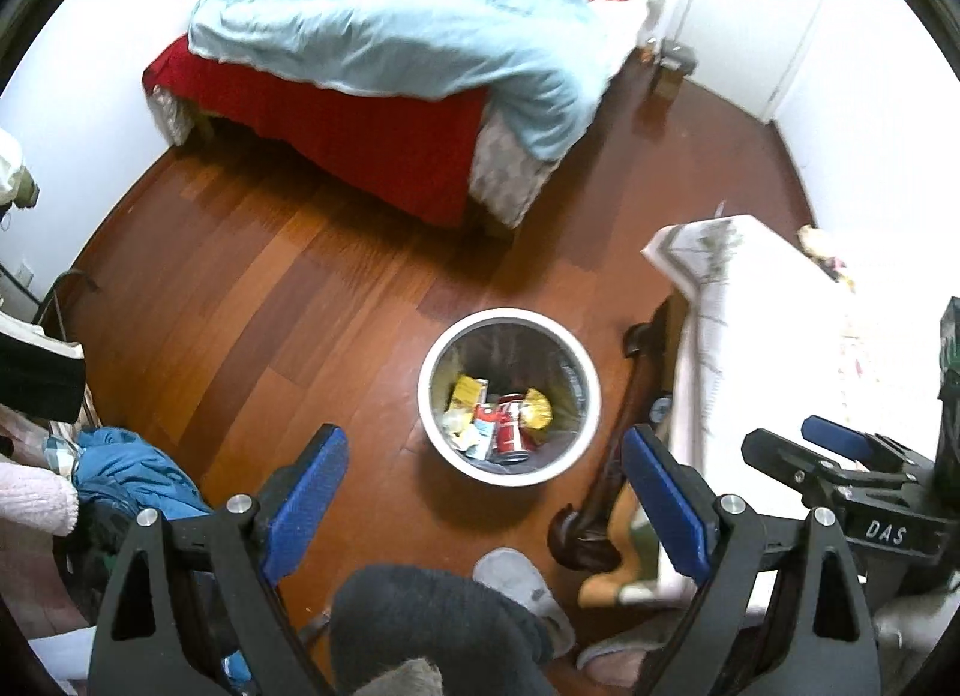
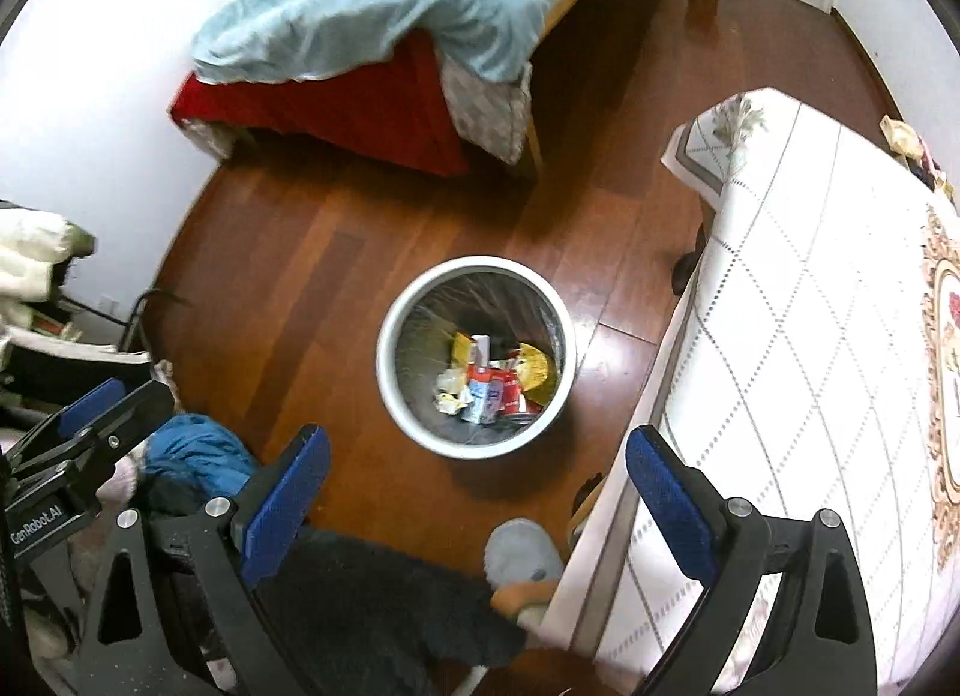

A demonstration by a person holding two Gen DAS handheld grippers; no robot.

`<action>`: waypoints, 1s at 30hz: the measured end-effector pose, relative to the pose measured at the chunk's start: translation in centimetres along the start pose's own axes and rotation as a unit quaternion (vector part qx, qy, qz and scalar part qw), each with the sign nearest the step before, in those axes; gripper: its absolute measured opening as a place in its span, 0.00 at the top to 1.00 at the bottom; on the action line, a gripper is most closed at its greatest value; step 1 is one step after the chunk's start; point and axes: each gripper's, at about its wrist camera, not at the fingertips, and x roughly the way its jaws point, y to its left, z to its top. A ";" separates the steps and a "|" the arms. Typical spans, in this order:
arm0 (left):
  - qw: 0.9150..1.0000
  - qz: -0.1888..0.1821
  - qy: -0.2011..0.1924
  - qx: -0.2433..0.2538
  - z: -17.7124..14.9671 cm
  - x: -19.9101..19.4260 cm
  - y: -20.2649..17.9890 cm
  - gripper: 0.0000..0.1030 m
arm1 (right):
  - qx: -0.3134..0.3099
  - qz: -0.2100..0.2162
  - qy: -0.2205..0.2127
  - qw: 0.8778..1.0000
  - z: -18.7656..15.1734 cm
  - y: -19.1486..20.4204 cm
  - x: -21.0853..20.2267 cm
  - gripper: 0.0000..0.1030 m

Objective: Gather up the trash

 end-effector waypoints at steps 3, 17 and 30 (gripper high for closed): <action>1.000 -0.014 -0.014 0.004 -0.4 -2.9 -0.6 0.09 | -0.004 0.015 -0.016 1.000 -0.9 0.2 -3.7 0.03; 0.994 -0.078 -0.078 0.006 -1.8 -13.5 -2.1 0.09 | -0.046 0.095 -0.063 0.992 -5.0 3.0 -17.4 0.02; 0.991 -0.086 -0.102 0.005 -3.2 -17.1 -2.1 0.09 | -0.068 0.119 -0.079 0.987 -5.8 4.5 -21.6 0.01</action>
